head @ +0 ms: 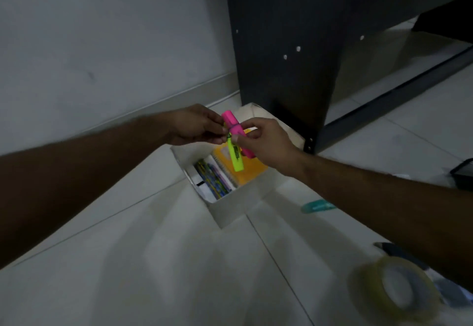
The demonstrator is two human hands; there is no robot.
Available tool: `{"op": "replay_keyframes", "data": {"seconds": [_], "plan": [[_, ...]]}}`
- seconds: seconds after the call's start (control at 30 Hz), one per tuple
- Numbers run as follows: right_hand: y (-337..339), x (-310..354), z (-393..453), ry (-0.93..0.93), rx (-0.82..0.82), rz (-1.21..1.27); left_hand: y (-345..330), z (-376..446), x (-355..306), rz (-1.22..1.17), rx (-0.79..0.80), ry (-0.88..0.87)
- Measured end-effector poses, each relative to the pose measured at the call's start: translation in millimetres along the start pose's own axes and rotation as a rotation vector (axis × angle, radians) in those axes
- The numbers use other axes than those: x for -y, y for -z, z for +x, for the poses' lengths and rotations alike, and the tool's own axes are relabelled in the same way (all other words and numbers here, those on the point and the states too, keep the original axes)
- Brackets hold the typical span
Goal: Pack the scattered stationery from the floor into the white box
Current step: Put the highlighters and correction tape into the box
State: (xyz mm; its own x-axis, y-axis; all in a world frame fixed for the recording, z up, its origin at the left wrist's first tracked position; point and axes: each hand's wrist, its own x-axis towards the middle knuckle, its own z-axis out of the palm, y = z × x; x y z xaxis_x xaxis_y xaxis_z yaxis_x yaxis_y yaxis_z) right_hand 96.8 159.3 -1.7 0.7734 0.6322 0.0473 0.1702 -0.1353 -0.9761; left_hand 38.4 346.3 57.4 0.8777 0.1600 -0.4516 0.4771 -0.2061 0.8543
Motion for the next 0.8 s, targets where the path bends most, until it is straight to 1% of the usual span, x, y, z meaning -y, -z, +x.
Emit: {"op": "replay_keyframes", "data": {"seconds": [0.1,0.2,0.3,0.33,0.4,0.47,0.53,0.6,0.67,0.73,0.8], "plan": [[-43,-5,27,-0.124,-0.004,0.027,24,8,21,0.026,-0.123,0.048],[-84,-20,50,-0.265,0.078,0.034,46,17,45,0.114,-0.242,0.153],[-117,-38,63,-0.339,0.153,-0.029,56,15,55,0.431,-0.178,0.303],[-126,-45,65,-0.359,0.173,-0.053,58,14,57,0.534,-0.166,0.328],[-145,-59,68,-0.369,0.221,-0.132,54,15,60,0.681,-0.152,0.312],[-159,-72,69,-0.325,0.258,-0.296,47,18,64,0.893,-0.158,0.262],[-163,-76,67,-0.274,0.317,-0.438,44,25,71,1.173,-0.176,0.126],[-161,-75,64,-0.228,0.359,-0.511,46,30,79,1.31,-0.102,0.023],[-156,-72,63,-0.222,0.375,-0.511,48,29,86,1.449,0.01,0.016],[-150,-68,62,-0.231,0.387,-0.509,50,29,92,1.576,0.077,0.015],[-144,-68,62,-0.233,0.375,-0.482,50,27,89,1.579,0.101,0.026]]}}
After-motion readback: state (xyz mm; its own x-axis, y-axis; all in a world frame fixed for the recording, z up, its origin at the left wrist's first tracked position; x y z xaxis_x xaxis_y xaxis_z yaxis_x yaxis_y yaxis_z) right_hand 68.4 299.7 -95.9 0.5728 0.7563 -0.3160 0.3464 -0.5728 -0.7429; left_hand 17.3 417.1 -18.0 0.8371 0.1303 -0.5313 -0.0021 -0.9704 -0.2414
